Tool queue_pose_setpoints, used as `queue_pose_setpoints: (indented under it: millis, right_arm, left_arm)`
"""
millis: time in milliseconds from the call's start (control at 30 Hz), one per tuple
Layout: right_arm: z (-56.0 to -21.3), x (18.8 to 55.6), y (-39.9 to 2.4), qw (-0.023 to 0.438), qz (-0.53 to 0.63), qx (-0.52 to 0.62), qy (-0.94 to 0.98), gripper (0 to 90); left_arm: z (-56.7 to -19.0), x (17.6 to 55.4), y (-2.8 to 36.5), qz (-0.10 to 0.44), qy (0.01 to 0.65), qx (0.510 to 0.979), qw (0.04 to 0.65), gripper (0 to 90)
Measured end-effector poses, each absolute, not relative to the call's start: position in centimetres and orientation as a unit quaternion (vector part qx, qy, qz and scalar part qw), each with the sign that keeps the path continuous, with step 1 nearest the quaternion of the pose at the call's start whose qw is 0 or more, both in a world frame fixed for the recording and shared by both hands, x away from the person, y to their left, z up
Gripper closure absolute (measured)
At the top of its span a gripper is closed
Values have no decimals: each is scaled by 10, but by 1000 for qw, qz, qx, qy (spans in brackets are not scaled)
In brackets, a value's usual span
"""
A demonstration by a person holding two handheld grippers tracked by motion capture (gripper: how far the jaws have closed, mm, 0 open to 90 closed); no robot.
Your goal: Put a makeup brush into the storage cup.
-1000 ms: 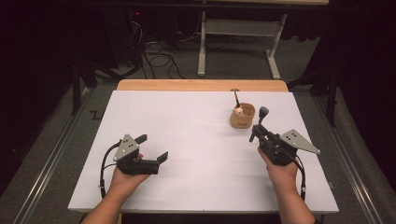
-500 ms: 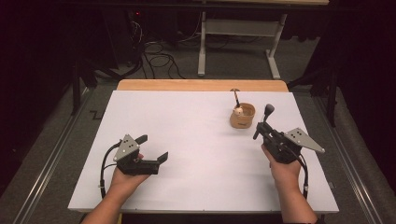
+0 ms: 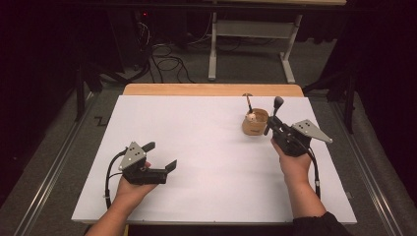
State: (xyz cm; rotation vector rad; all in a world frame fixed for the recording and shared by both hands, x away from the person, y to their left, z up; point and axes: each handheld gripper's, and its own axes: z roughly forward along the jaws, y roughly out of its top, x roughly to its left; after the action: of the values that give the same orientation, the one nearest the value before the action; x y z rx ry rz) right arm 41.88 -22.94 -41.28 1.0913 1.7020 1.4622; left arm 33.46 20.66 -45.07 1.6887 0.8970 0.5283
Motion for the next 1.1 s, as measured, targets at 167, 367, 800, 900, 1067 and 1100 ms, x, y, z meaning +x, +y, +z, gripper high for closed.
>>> queue_pose_setpoints:
  millis: [167,367,800,900,1067,1100]
  right_arm:
    - [-409,432,-225,319,551,417,649,803]
    - [-407,446,-220,325,542,420,652,803]
    - [-407,474,-215,326,538,439,641,803]
    - [-406,479,-213,327,534,442,642,803]
    - [-406,484,-212,329,532,441,644,802]
    - [-406,485,-212,330,530,442,645,803]
  left_arm:
    - [-450,334,207,223,378,713,547,14]
    - [-450,334,208,221,376,712,550,14]
    - [-451,334,207,219,376,713,550,14]
    - [-451,334,208,219,375,712,551,14]
    - [-451,334,208,218,375,712,552,14]
    - [-451,334,208,218,375,712,552,14]
